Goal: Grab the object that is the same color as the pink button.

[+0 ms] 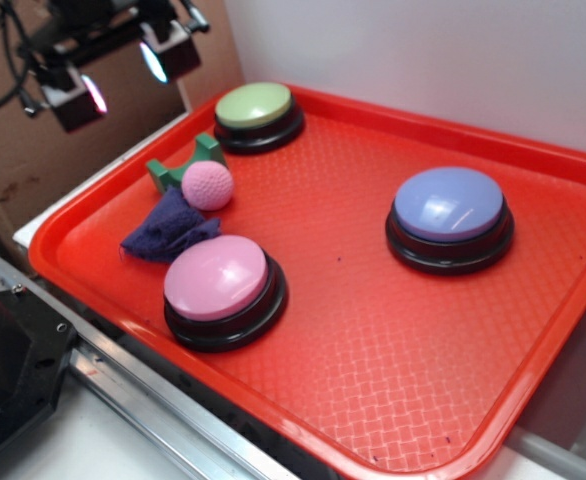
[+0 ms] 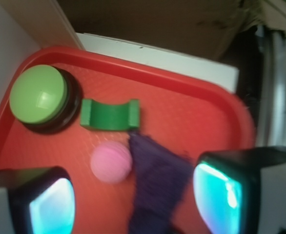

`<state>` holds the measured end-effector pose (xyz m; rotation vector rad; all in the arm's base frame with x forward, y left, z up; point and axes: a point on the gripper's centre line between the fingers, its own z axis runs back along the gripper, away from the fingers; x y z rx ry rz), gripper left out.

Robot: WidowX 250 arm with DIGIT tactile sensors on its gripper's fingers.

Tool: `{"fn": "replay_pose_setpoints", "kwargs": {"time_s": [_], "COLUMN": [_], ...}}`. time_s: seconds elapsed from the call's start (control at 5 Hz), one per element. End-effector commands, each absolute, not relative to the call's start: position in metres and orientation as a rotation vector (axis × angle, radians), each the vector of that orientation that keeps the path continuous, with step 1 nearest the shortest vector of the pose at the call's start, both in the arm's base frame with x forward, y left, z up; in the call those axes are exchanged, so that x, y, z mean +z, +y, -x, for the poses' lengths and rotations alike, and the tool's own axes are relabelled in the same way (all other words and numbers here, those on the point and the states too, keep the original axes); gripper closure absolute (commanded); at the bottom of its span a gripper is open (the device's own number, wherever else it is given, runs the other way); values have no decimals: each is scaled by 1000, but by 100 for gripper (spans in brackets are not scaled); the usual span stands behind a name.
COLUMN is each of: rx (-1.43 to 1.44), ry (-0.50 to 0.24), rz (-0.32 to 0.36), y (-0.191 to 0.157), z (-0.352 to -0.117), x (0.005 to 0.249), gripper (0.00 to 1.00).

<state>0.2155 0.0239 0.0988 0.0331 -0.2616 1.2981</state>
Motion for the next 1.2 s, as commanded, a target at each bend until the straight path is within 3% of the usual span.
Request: {"fn": "replay_pose_setpoints", "kwargs": {"time_s": [0.0, 0.4, 0.6, 0.8, 1.0], "rx": [1281, 1265, 1262, 1279, 1279], "ry": [-234, -183, -178, -189, -196], "rz": [-42, -89, -91, -88, -80], "y": [20, 13, 13, 18, 19], "z": [-240, -240, -241, -243, -242], "x": [54, 25, 22, 23, 24], "gripper": [0, 0, 0, 8, 95]}}
